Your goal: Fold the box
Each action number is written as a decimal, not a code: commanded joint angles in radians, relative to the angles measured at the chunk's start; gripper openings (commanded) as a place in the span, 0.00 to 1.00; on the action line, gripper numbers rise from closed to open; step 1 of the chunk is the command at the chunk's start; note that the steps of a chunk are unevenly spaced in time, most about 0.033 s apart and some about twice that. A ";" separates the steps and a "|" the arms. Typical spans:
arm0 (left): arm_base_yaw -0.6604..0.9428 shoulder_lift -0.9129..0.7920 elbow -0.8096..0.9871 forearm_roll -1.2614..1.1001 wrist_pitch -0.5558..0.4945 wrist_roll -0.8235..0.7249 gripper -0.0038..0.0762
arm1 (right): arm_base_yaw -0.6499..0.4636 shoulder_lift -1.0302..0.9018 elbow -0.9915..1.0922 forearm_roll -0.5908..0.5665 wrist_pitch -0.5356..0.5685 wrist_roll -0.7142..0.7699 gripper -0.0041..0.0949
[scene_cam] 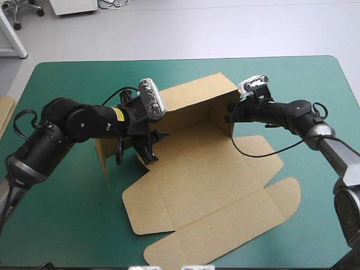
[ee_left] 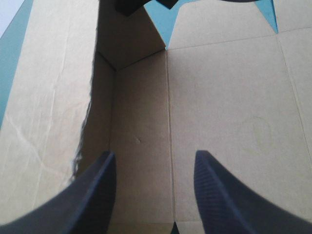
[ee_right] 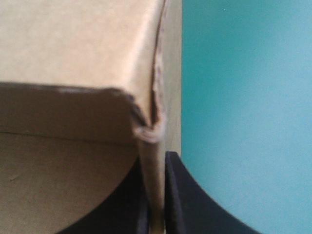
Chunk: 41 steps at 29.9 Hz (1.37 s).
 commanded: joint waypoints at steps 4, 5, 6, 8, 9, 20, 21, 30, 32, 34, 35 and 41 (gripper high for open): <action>0.237 -0.076 -0.030 -0.189 -0.011 -0.011 0.49 | 0.002 -0.048 -0.028 0.025 -0.009 0.021 0.04; 0.305 -0.084 -0.030 -0.221 -0.006 0.008 0.49 | 0.002 -0.048 -0.028 0.025 -0.010 0.021 0.04; 0.350 -0.090 -0.030 -0.250 0.001 0.023 0.49 | 0.002 -0.048 -0.028 0.025 -0.010 0.021 0.04; 0.460 -0.095 -0.030 -0.292 0.021 0.044 0.49 | 0.002 -0.048 -0.028 0.025 -0.010 0.021 0.04; 0.508 -0.097 -0.028 -0.306 0.022 0.048 0.49 | 0.002 -0.048 -0.028 0.025 -0.010 0.022 0.04; 0.914 -0.155 0.027 -0.306 -0.057 0.016 0.49 | -0.003 -0.051 -0.028 -0.075 -0.018 0.119 0.04; 0.933 -0.160 0.044 -0.306 -0.076 0.004 0.49 | -0.006 -0.051 -0.028 -0.091 -0.018 0.142 0.04; 0.951 -0.170 0.275 -0.329 -0.251 -0.043 0.49 | -0.008 -0.061 -0.067 -0.145 -0.004 0.231 0.04; 0.951 -0.170 0.294 -0.355 -0.251 -0.021 0.49 | -0.008 -0.061 -0.094 -0.208 0.004 0.293 0.04; 0.951 -0.170 0.299 -0.362 -0.254 -0.007 0.49 | -0.008 -0.061 -0.125 -0.289 0.024 0.359 0.04; 0.951 -0.170 0.299 -0.362 -0.256 -0.005 0.49 | -0.008 -0.061 -0.144 -0.330 0.042 0.398 0.04; 0.951 -0.170 0.299 -0.364 -0.261 0.003 0.49 | -0.008 -0.061 -0.272 -0.504 0.164 0.593 0.04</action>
